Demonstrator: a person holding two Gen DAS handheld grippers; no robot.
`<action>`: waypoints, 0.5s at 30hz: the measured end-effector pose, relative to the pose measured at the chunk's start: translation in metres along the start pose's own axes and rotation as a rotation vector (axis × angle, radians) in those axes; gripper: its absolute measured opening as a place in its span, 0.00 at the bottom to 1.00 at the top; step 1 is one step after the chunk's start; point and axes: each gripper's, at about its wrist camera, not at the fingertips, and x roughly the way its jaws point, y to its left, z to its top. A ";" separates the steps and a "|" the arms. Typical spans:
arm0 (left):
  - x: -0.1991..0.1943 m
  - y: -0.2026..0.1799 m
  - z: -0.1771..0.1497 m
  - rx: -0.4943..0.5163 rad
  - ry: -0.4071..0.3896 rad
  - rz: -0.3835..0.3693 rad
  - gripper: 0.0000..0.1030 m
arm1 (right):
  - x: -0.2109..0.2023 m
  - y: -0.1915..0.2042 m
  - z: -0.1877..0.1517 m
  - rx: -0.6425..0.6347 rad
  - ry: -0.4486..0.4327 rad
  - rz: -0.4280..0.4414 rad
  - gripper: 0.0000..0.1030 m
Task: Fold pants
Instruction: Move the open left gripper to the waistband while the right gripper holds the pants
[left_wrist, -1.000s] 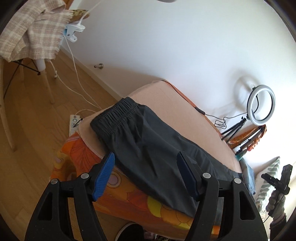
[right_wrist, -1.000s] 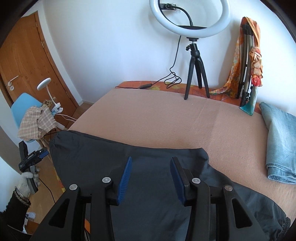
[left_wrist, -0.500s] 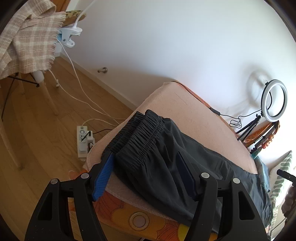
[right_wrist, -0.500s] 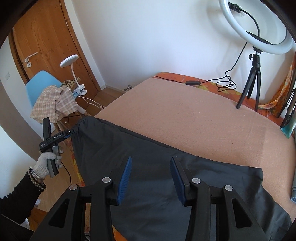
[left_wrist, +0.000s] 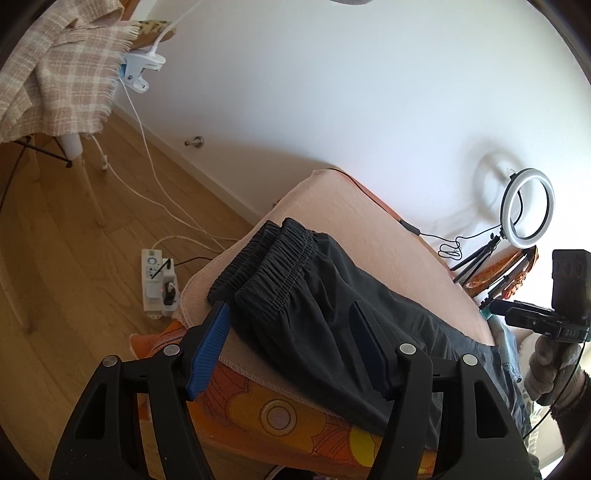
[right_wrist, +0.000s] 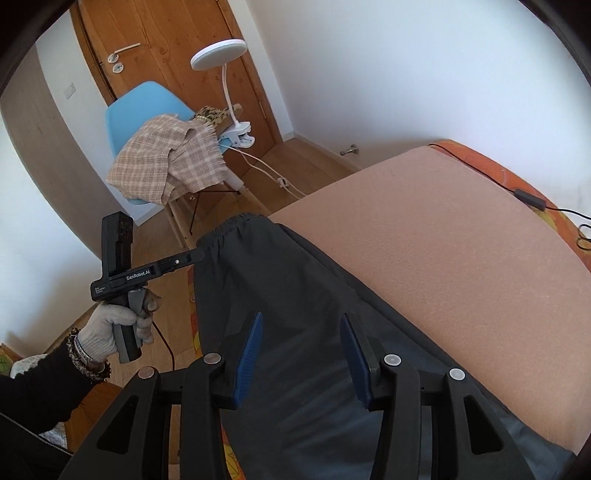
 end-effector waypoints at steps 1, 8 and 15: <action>0.000 -0.001 0.000 0.001 -0.004 0.000 0.62 | 0.012 0.001 0.005 -0.007 0.012 0.014 0.45; 0.000 0.001 0.001 0.012 -0.019 -0.016 0.58 | 0.095 -0.002 0.030 -0.047 0.106 0.036 0.45; 0.000 0.004 0.001 0.004 -0.014 -0.041 0.58 | 0.147 0.001 0.038 -0.123 0.157 -0.002 0.24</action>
